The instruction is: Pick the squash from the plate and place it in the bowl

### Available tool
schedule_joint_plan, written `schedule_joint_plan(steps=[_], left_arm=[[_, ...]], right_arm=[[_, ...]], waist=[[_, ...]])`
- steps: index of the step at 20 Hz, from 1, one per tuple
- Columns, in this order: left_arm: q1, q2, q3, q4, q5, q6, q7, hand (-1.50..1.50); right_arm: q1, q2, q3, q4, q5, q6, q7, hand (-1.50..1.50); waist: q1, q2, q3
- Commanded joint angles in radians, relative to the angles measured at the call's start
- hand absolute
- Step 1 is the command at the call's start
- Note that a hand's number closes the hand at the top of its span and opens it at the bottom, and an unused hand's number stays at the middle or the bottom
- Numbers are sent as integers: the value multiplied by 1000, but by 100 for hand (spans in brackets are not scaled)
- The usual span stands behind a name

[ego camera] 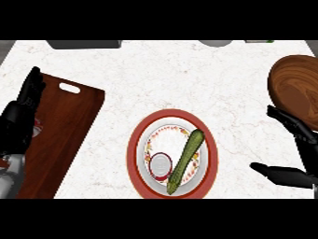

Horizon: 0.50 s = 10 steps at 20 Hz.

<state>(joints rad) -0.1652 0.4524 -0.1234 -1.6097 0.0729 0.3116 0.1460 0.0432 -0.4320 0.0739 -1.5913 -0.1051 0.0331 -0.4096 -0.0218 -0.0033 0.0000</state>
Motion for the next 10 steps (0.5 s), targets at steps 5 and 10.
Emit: schedule_joint_plan(steps=[5, 10], left_arm=[[-19, 9, -2, -28, -9, -31, 33, 0], [-65, -15, 8, 32, -17, -28, 15, 0]], right_arm=[[18, -160, 128, -259, 240, 4, 324, -150], [-143, -208, 225, -327, 346, 93, 650, -150]], waist=[[22, -2, -3], [34, 4, -4]])
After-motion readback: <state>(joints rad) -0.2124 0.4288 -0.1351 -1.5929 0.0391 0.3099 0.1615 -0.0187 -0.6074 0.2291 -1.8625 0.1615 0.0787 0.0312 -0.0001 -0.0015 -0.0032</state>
